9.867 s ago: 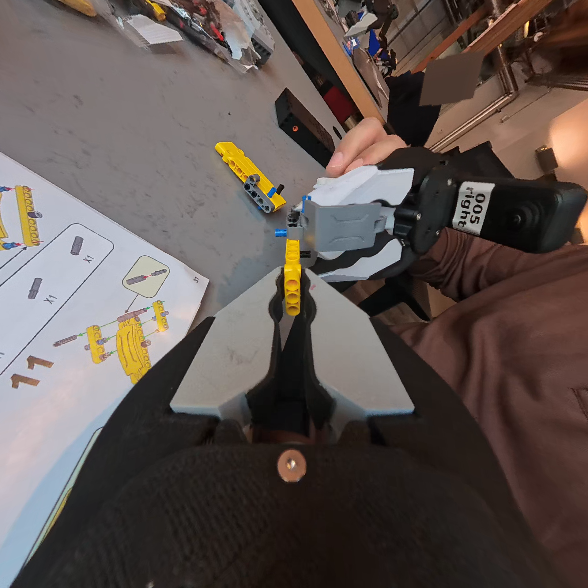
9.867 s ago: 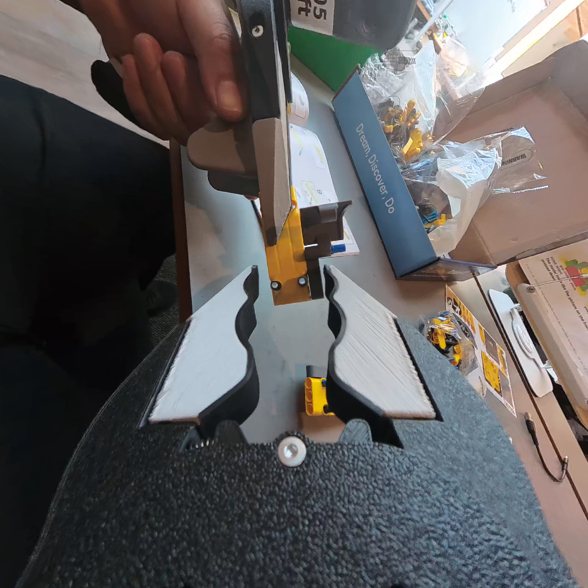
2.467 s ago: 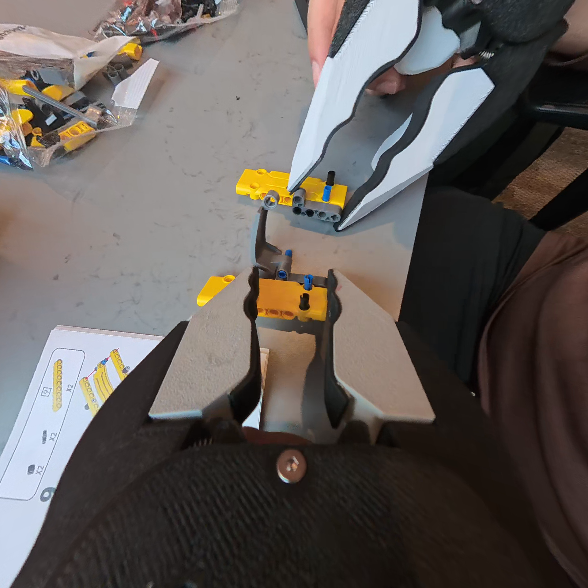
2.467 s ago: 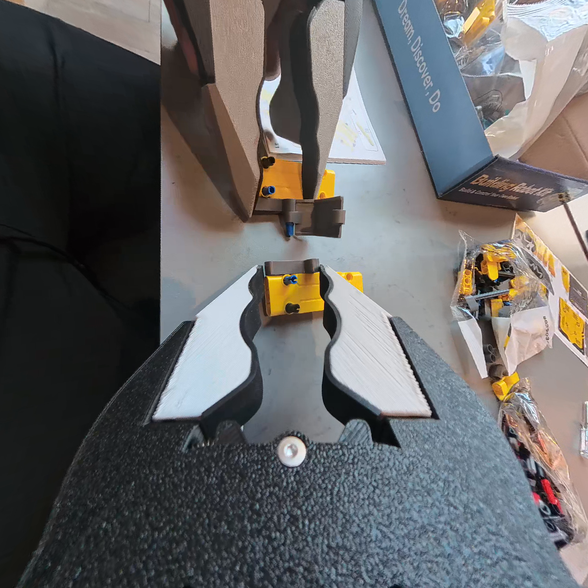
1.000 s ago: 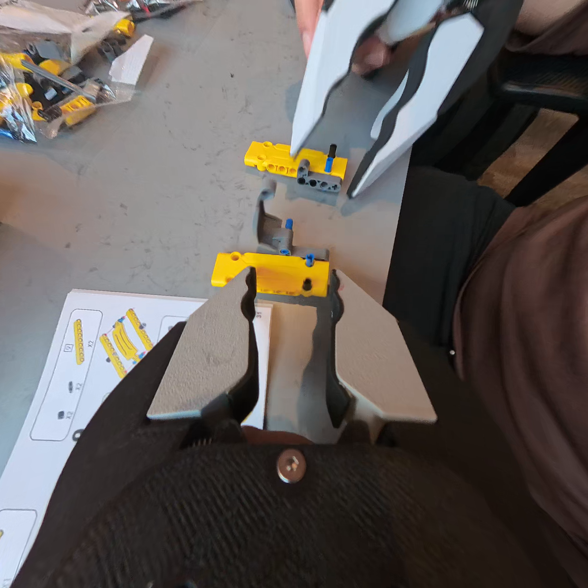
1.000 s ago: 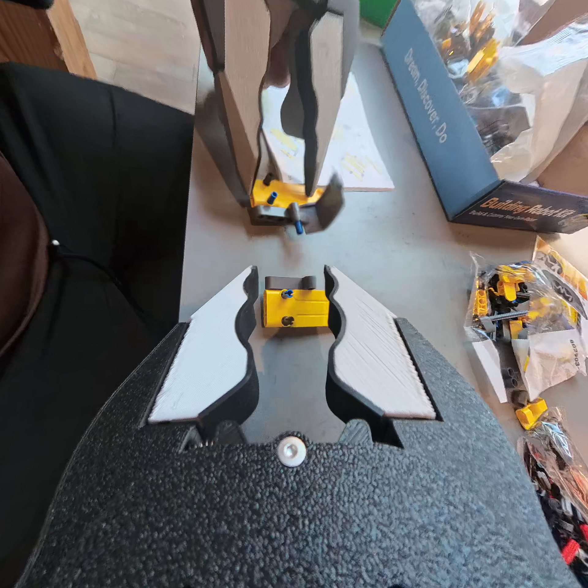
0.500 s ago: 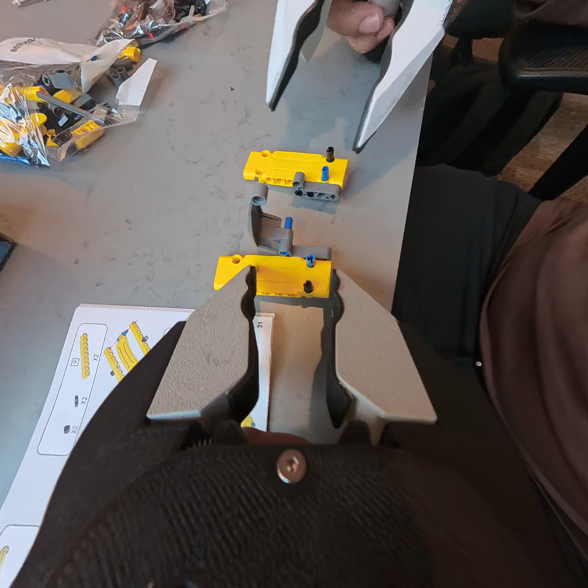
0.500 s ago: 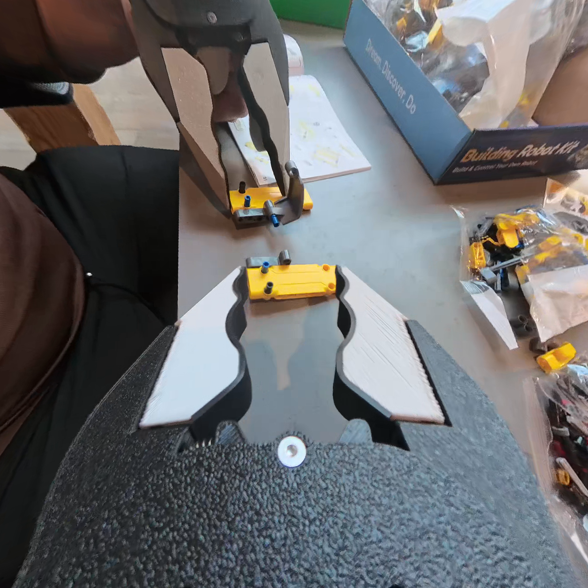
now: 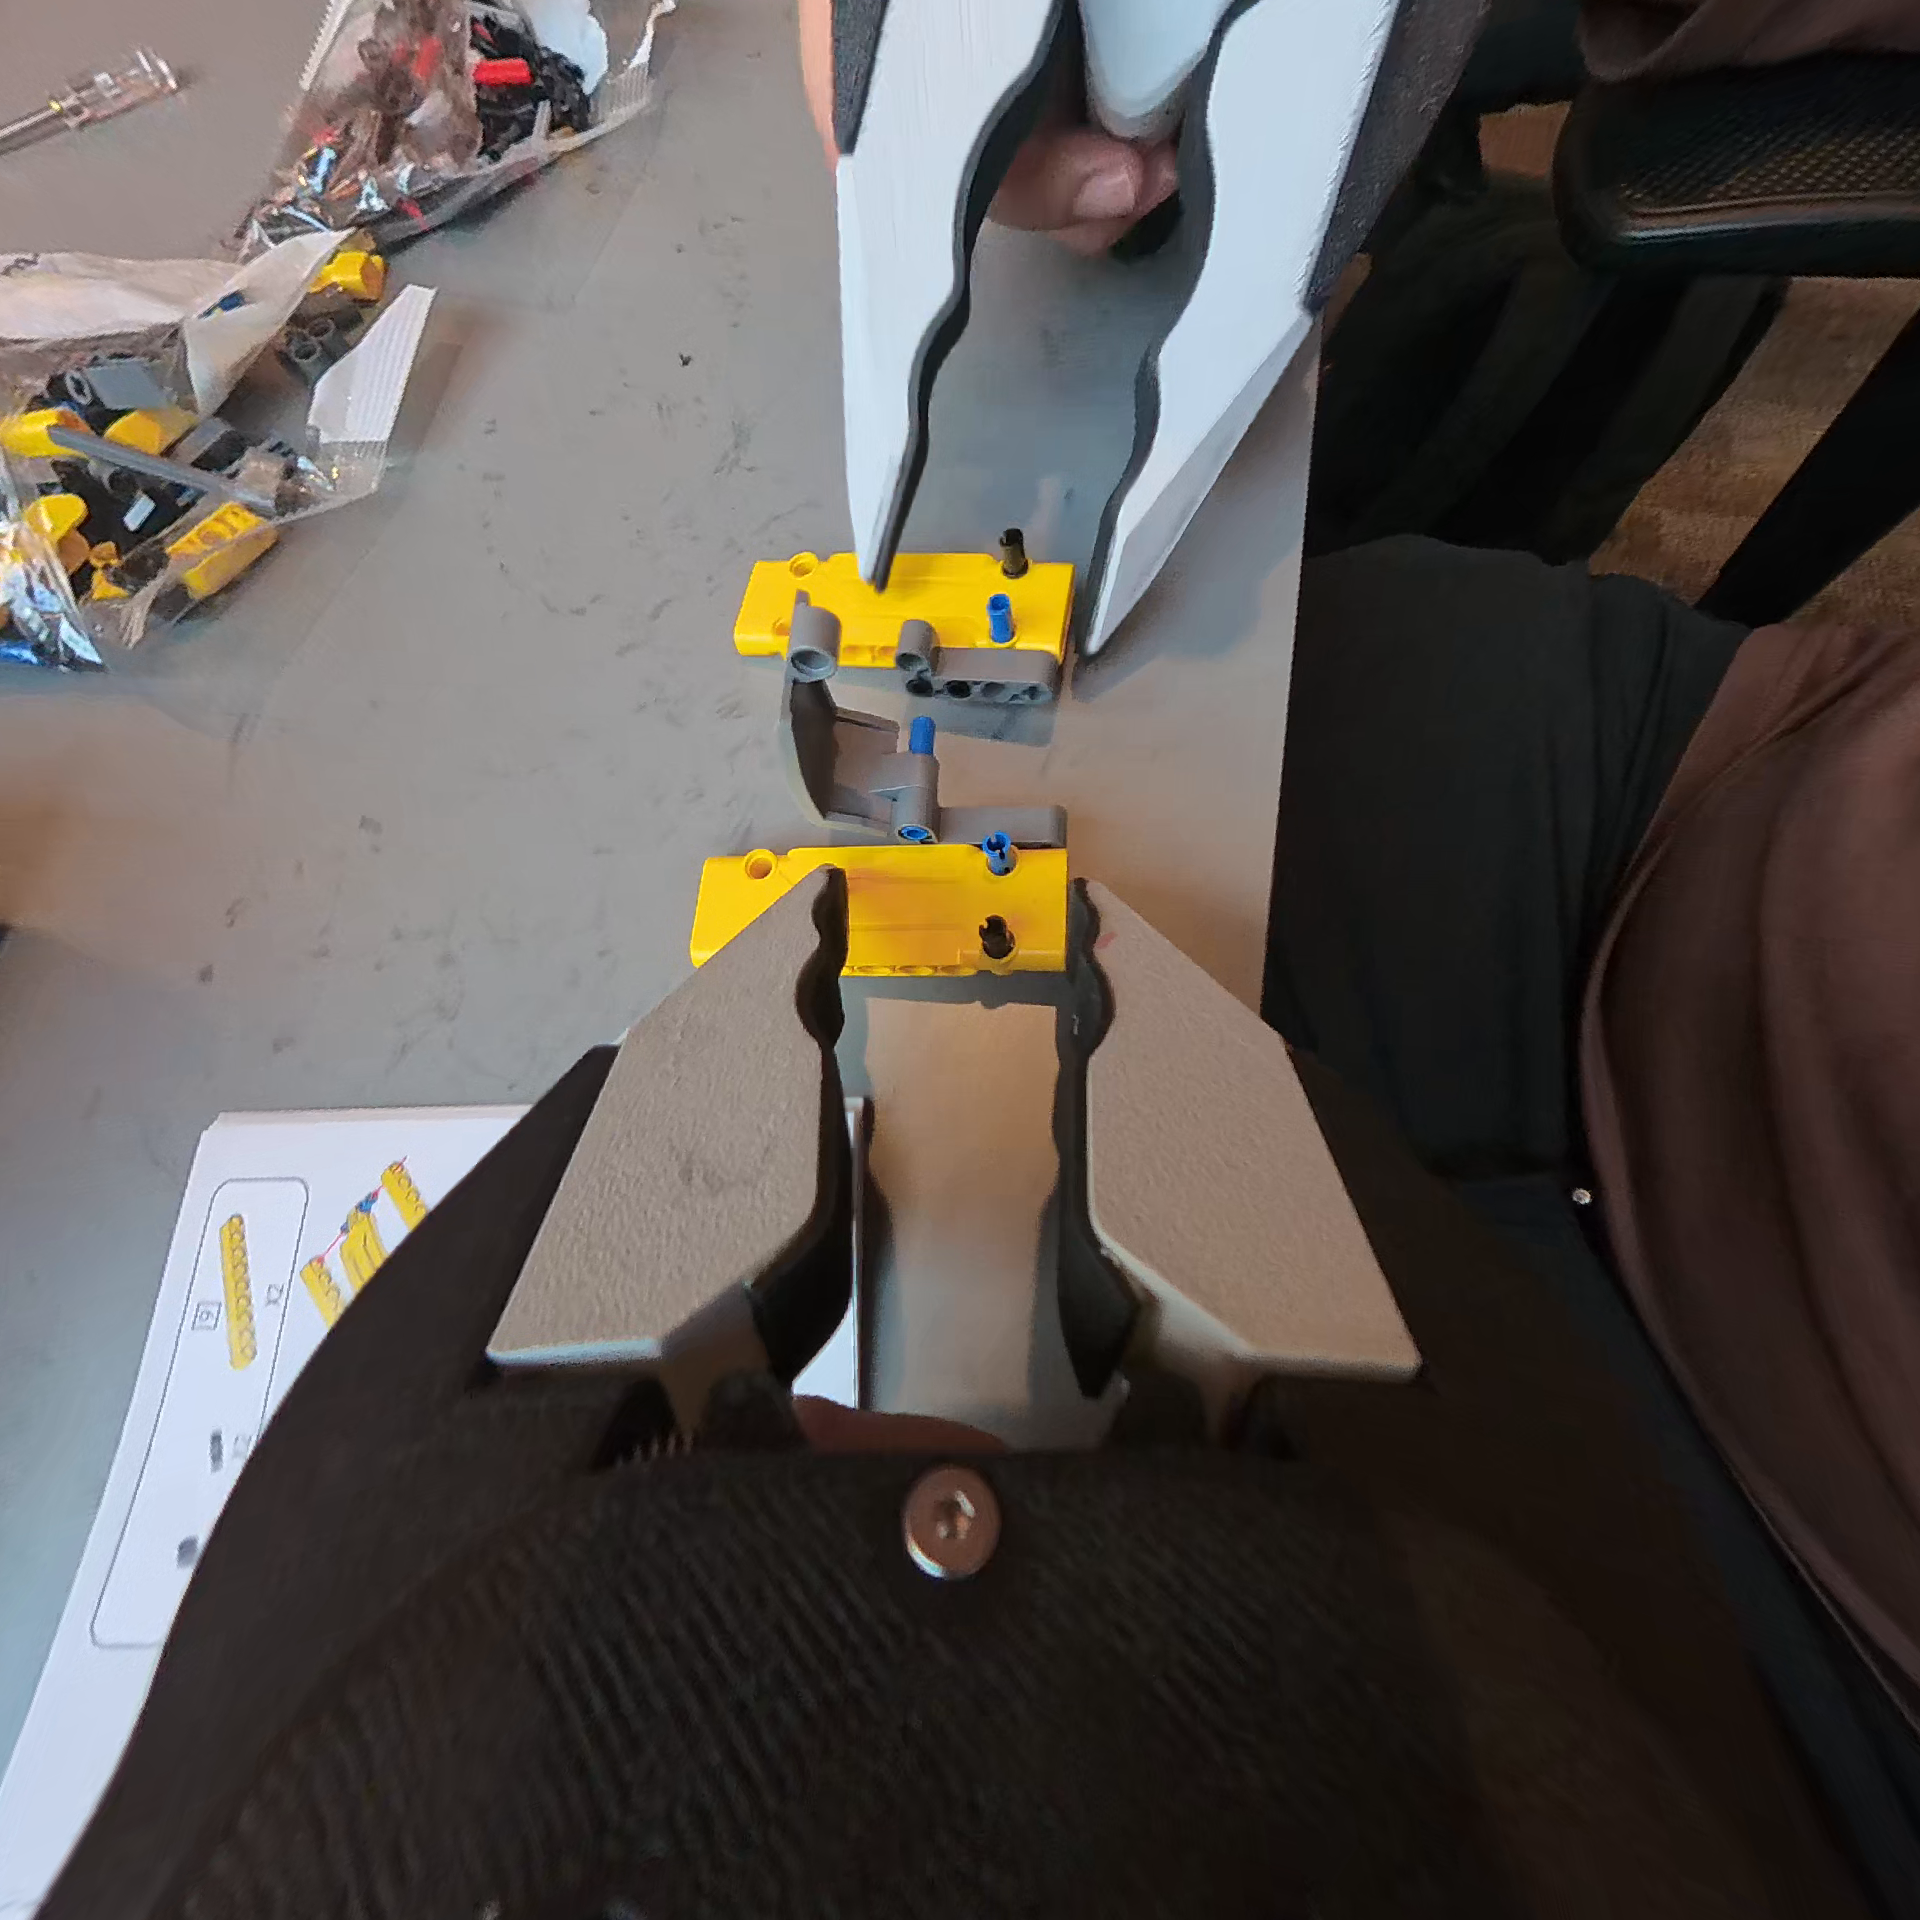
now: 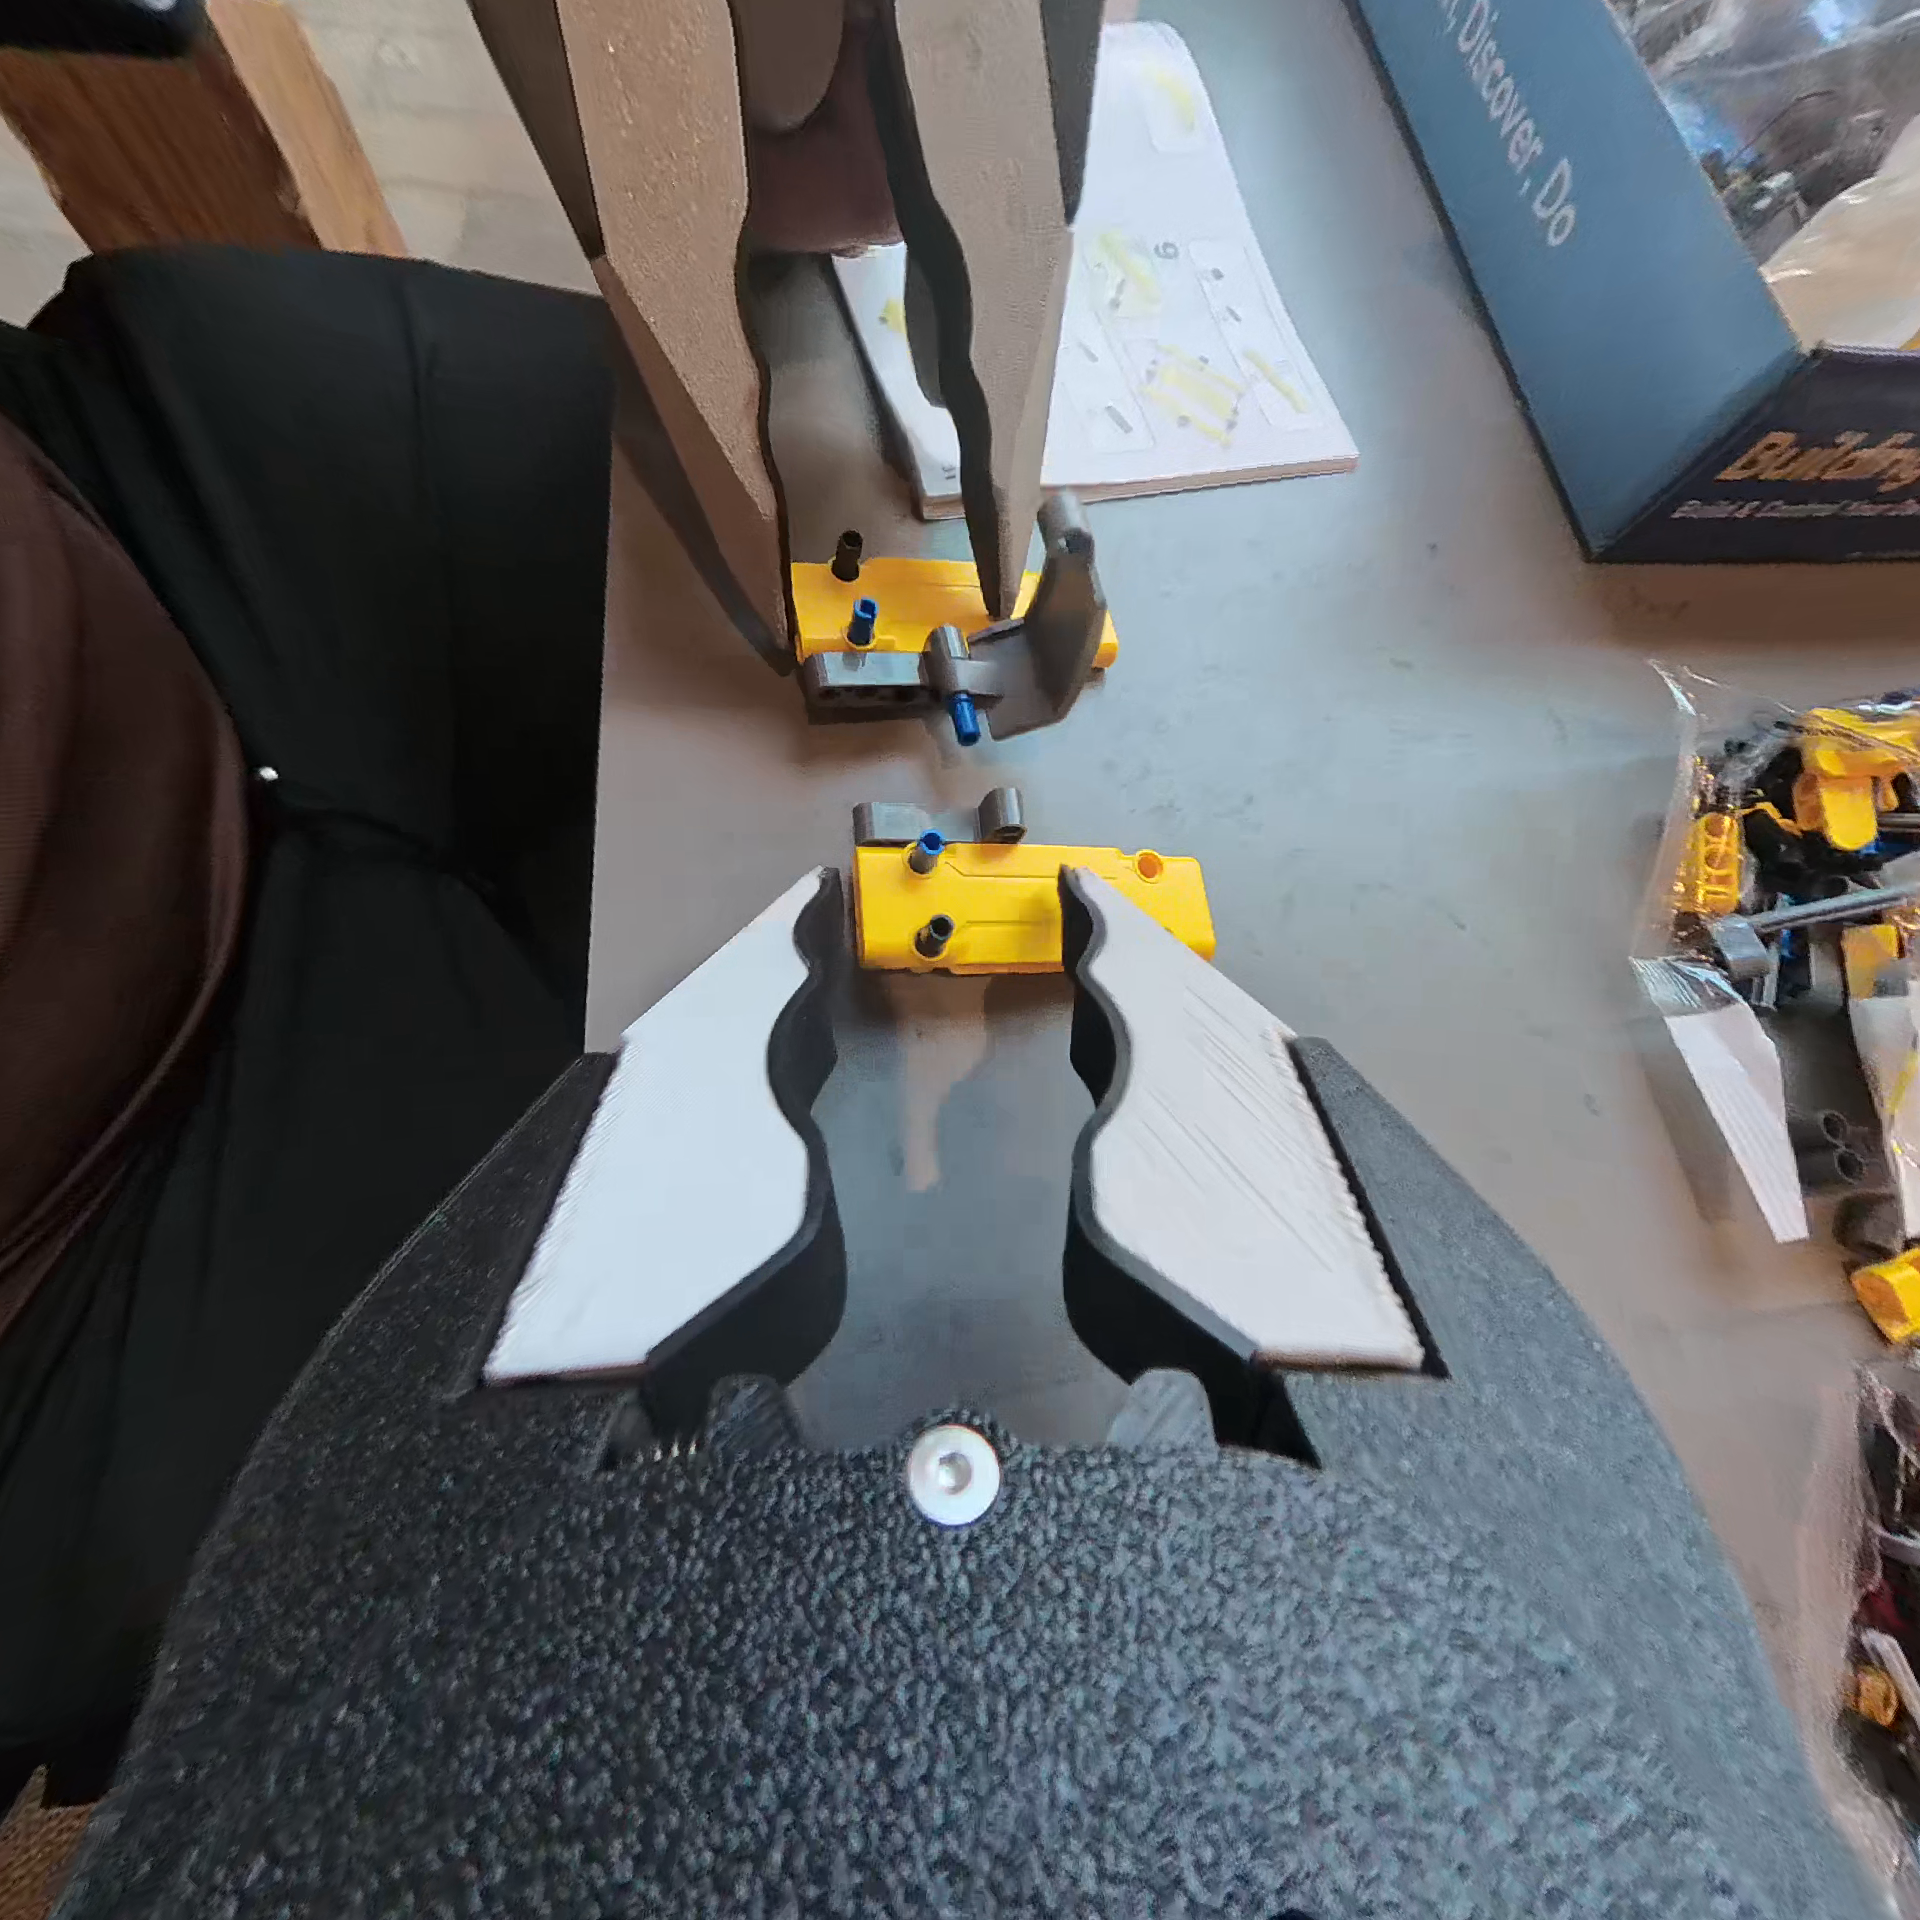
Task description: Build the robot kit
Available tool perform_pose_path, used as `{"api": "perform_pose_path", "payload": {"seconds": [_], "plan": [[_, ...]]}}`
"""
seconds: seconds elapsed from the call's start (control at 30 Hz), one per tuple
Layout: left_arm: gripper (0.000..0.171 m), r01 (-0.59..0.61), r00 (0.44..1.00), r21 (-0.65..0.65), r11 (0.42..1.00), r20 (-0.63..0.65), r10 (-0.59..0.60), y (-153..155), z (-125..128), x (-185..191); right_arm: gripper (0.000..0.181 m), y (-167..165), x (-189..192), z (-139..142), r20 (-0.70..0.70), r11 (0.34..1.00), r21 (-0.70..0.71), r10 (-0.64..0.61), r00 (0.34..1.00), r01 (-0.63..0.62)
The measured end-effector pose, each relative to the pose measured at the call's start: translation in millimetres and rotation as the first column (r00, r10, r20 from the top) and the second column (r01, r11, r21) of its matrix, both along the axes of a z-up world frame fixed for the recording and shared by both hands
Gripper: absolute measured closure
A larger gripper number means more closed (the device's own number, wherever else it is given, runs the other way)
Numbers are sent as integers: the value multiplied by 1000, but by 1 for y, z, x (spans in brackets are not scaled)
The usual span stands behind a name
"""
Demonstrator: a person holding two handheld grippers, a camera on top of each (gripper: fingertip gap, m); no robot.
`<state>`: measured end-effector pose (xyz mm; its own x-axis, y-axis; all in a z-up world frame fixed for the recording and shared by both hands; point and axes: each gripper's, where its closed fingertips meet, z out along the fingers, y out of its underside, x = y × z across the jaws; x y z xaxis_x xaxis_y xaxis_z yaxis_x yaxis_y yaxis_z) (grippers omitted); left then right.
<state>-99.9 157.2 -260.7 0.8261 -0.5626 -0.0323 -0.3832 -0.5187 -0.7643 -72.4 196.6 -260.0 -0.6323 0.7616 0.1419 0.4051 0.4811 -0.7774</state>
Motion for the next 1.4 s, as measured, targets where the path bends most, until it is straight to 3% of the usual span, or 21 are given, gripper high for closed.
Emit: {"api": "perform_pose_path", "payload": {"seconds": [0.23, 0.83, 0.93, 1.4], "plan": [[132, 29, 1000, 2, 1000, -3, -29, 6, 0, 6, 153, -10, -1, -1, -14, 998, 30, 50, 999, -49], [136, 65, 998, 5, 998, -5, -65, 7, 0, 8, 153, -15, 1, -1, -5, 996, 13, 91, 996, -91], [146, 104, 994, 30, 994, -25, -104, 5, 1, 13, 153, -16, -1, -1, -14, 995, 25, 99, 995, -99], [148, 193, 980, -6, 981, 49, -193, 9, 2, 9, 154, -14, -4, -1, 10, 976, -8, 217, 976, -217]]}}
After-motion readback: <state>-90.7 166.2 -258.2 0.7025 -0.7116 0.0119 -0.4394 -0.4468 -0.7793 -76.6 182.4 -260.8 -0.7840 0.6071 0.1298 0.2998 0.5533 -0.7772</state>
